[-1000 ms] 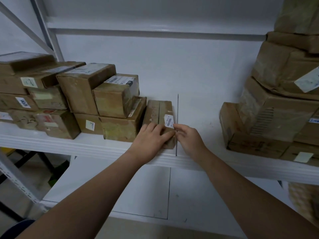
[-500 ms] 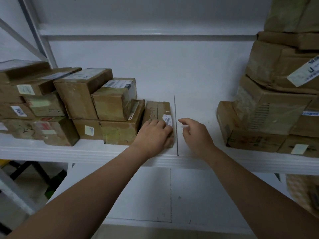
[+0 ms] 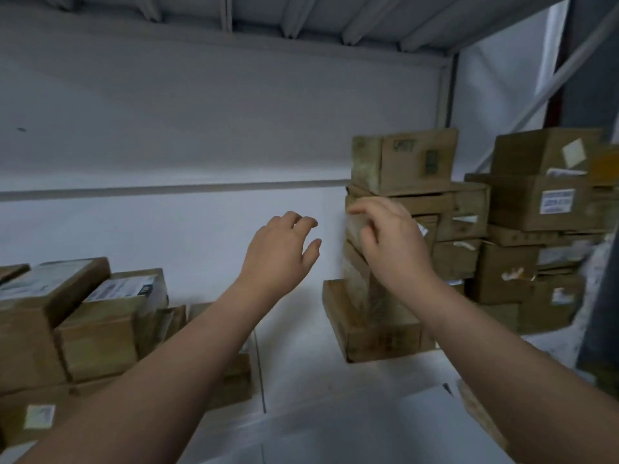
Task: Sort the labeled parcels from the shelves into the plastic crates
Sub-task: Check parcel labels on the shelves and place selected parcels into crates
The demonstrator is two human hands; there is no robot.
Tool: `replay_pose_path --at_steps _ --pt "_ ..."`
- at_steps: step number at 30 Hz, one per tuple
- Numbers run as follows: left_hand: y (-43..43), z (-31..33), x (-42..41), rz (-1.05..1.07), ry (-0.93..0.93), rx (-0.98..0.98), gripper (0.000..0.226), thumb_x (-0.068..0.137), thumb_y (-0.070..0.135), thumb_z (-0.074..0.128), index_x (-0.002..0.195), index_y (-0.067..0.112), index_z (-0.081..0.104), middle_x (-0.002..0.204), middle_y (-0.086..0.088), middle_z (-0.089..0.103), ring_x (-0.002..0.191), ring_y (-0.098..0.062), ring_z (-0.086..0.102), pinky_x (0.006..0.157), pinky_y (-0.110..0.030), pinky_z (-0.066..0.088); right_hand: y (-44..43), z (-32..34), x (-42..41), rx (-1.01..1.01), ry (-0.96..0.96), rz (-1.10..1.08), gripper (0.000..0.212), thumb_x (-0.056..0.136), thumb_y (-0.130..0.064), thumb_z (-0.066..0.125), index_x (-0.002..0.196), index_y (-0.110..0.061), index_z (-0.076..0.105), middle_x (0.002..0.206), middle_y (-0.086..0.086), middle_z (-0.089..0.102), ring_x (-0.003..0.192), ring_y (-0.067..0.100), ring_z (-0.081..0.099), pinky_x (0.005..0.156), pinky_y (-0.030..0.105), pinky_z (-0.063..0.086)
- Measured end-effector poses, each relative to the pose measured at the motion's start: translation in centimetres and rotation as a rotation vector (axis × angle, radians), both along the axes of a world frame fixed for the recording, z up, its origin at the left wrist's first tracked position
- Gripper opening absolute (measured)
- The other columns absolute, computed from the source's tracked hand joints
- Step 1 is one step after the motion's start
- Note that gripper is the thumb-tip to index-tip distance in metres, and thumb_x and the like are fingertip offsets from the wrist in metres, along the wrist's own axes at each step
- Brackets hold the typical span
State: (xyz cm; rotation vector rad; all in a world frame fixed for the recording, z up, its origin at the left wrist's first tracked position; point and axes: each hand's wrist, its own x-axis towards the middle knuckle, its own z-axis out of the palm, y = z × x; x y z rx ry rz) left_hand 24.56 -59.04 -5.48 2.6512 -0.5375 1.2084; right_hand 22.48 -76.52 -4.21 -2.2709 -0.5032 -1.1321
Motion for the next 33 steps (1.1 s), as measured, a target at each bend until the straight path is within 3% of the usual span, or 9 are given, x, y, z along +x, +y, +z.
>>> replay_pose_path --at_steps 6,10,15,17,20,23,26,30,33 --pt "-5.5 3.3 1.3 -0.118 -0.004 -0.144 0.047 0.097 0.036 0.047 0.141 0.019 0.040 0.136 -0.002 0.048 0.122 -0.022 0.046 0.094 -0.032 0.039 -6.6 3.2 0.8 0.121 -0.149 -0.122 0.027 0.090 -0.004 0.052 0.112 -0.012 0.065 0.120 0.003 0.051 0.114 0.014 0.043 0.092 0.021 0.032" --pt "-8.2 5.9 3.1 -0.133 0.058 -0.243 0.052 0.097 0.038 0.049 0.143 0.020 0.034 0.138 -0.004 0.048 0.121 -0.023 0.049 0.093 -0.036 0.042 -9.8 5.2 2.8 0.286 -0.138 -0.142 0.040 0.092 -0.015 0.054 0.132 -0.019 0.047 0.134 0.002 0.040 0.123 0.013 0.039 0.098 0.027 0.036" --pt "-11.1 9.6 4.9 -0.253 0.205 -0.536 0.064 0.096 0.056 0.037 0.150 0.027 0.019 0.144 -0.008 0.047 0.128 -0.027 0.048 0.101 -0.039 0.040 -11.1 8.0 5.8 0.410 0.103 -0.127 0.057 0.095 -0.053 0.043 0.141 -0.019 0.040 0.144 0.004 0.043 0.134 0.022 0.037 0.113 0.048 0.029" --pt "-12.1 10.4 5.3 -0.281 0.278 -0.576 0.064 0.096 0.060 0.031 0.150 0.028 0.022 0.146 -0.007 0.045 0.132 -0.027 0.044 0.106 -0.040 0.036 -11.1 8.5 6.3 0.478 0.210 -0.058 0.059 0.094 -0.063 0.033 0.120 -0.018 0.060 0.121 0.004 0.061 0.117 0.022 0.053 0.106 0.047 0.035" --pt "-13.7 10.5 4.9 -0.364 0.218 -0.718 0.052 0.099 0.056 0.030 0.135 0.022 0.047 0.131 -0.001 0.057 0.123 -0.021 0.051 0.103 -0.041 0.043 -10.9 8.5 6.0 0.611 0.259 0.139 0.058 0.092 -0.067 0.033 0.096 -0.018 0.064 0.092 0.000 0.064 0.090 0.016 0.060 0.092 0.044 0.049" --pt "-15.0 9.7 4.4 -0.460 0.040 -0.927 0.030 0.100 0.049 0.034 0.109 0.025 0.051 0.102 0.006 0.060 0.100 -0.014 0.058 0.089 -0.038 0.050 -10.4 8.7 5.5 0.705 0.119 0.253 0.041 0.095 -0.058 0.039 0.102 -0.021 0.054 0.092 -0.008 0.058 0.087 0.006 0.056 0.077 0.026 0.049" --pt "-15.1 8.7 4.5 -0.537 -0.032 -1.071 0.018 0.095 0.050 0.042 0.093 0.032 0.043 0.107 -0.005 0.055 0.101 -0.019 0.055 0.090 -0.043 0.050 -10.3 8.5 5.0 0.681 0.019 0.390 0.022 0.096 -0.039 0.053 0.104 -0.019 0.049 0.102 -0.004 0.056 0.094 0.006 0.055 0.074 0.018 0.048" --pt "-14.8 7.9 3.1 -0.651 -0.080 -1.098 0.008 0.101 0.025 0.044 0.104 0.019 0.040 0.106 0.000 0.049 0.095 -0.006 0.055 0.074 -0.016 0.049 -10.6 8.1 4.5 0.601 -0.011 0.511 0.024 0.085 -0.040 0.064 0.097 -0.030 0.047 0.118 0.008 0.051 0.106 0.010 0.054 0.089 0.029 0.052" --pt "-14.5 7.5 2.1 -0.726 -0.086 -1.117 0.015 0.102 0.020 0.041 0.117 0.020 0.037 0.113 0.007 0.047 0.091 0.009 0.056 0.082 -0.018 0.051 -10.7 8.2 3.8 0.638 0.016 0.658 0.032 0.070 -0.053 0.064 0.091 -0.038 0.044 0.115 0.007 0.051 0.106 0.017 0.055 0.087 0.029 0.049"
